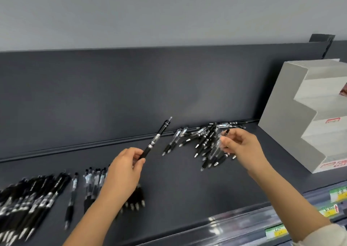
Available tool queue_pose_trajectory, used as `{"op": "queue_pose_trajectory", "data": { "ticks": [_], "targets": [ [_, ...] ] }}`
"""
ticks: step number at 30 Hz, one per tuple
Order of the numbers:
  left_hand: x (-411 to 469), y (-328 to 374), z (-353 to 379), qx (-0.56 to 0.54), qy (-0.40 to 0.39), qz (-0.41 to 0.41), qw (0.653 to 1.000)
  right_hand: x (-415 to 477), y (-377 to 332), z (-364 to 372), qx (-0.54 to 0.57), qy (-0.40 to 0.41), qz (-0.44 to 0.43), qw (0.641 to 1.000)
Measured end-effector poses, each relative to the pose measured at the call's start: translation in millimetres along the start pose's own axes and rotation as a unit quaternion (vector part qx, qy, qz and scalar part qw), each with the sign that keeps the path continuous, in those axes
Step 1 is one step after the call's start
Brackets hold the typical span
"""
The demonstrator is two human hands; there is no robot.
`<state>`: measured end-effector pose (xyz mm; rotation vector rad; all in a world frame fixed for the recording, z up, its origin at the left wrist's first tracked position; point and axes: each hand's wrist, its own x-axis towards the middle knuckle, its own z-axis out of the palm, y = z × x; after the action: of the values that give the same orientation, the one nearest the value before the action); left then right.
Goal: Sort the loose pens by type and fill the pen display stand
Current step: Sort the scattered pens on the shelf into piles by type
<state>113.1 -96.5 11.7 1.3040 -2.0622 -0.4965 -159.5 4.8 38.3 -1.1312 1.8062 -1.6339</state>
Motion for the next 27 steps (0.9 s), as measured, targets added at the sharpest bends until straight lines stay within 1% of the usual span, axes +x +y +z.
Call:
{"op": "queue_pose_trajectory", "data": {
  "ticks": [4, 6, 9, 13, 20, 22, 27],
  "targets": [
    [-15, -35, -36, -0.003, 0.030, -0.051, 0.998, 1, -15, 31, 0.033, -0.011, -0.026, 0.999],
    [-23, -52, -51, 0.005, 0.041, -0.077, 0.996, 1, -16, 50, 0.029, -0.028, -0.026, 0.999],
    [-35, -75, -63, 0.016, 0.032, -0.111, 0.993, -2, -15, 77, 0.010, -0.055, -0.021, 0.998],
    [-49, -91, -72, 0.026, 0.016, -0.122, 0.992, -6, -13, 104, 0.008, -0.069, -0.005, 0.998],
    [-60, -115, -99, 0.051, 0.046, -0.151, 0.986, -9, -25, 144, 0.025, -0.092, -0.006, 0.995],
    [-65, -124, -109, 0.058, 0.064, -0.163, 0.983, -10, -28, 161, 0.016, -0.108, 0.002, 0.994],
    [-79, -151, -133, 0.078, 0.100, -0.177, 0.976, -17, -39, 212, -0.023, -0.180, 0.032, 0.983]
  ]
}}
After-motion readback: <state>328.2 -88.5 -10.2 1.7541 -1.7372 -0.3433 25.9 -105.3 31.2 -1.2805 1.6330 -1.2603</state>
